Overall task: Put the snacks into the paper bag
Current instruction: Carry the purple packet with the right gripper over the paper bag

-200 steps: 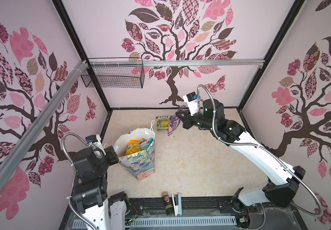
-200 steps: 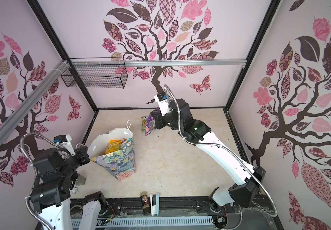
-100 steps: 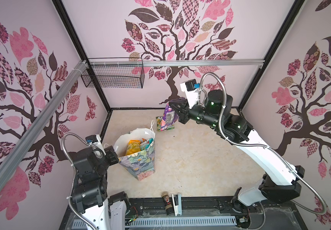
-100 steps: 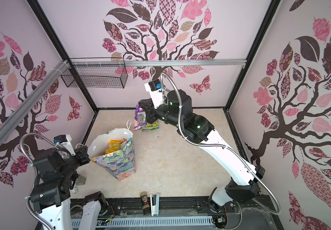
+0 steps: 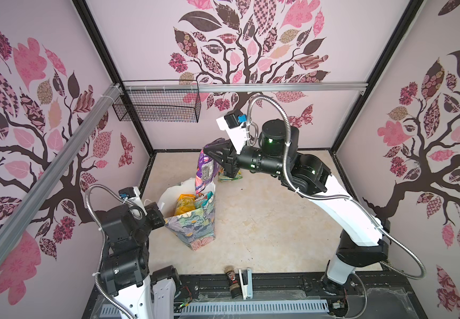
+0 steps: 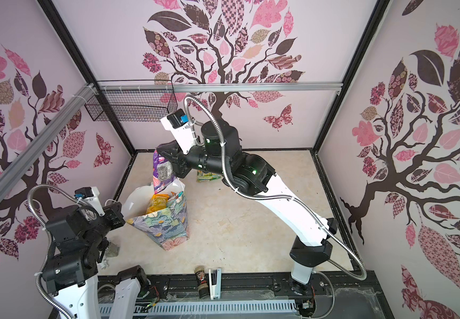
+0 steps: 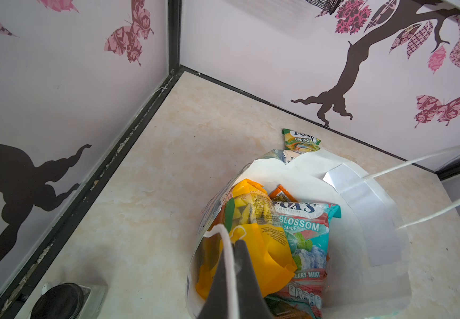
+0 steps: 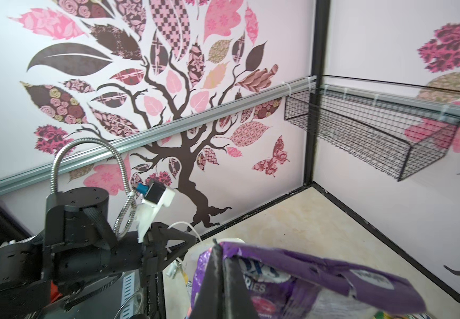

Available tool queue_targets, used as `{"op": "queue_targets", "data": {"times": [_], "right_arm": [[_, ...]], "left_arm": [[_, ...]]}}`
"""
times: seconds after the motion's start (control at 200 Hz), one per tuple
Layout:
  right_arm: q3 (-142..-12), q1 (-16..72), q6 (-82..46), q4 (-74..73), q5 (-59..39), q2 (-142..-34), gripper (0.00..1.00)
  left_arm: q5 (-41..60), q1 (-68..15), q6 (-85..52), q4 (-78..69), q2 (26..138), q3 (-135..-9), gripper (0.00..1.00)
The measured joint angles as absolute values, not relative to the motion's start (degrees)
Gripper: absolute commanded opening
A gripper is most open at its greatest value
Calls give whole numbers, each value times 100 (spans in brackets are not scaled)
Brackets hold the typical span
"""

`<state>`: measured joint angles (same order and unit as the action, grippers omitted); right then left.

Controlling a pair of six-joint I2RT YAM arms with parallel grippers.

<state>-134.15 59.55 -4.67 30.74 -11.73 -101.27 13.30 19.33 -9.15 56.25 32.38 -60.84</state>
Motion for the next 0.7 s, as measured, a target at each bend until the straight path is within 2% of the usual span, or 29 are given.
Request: {"op": "queue_targets", "data": {"times": [0.39,0.7], "right_arm": [[-13572,6165,-346,3240,-1402,-10816,0],[-13847,6160,106,3516,-823,-11458,0]], "left_arm": [[1308,1933,-915,5629,3197,-6084,0],[1304,1922,-915,5629,3197,-6084,0]]}}
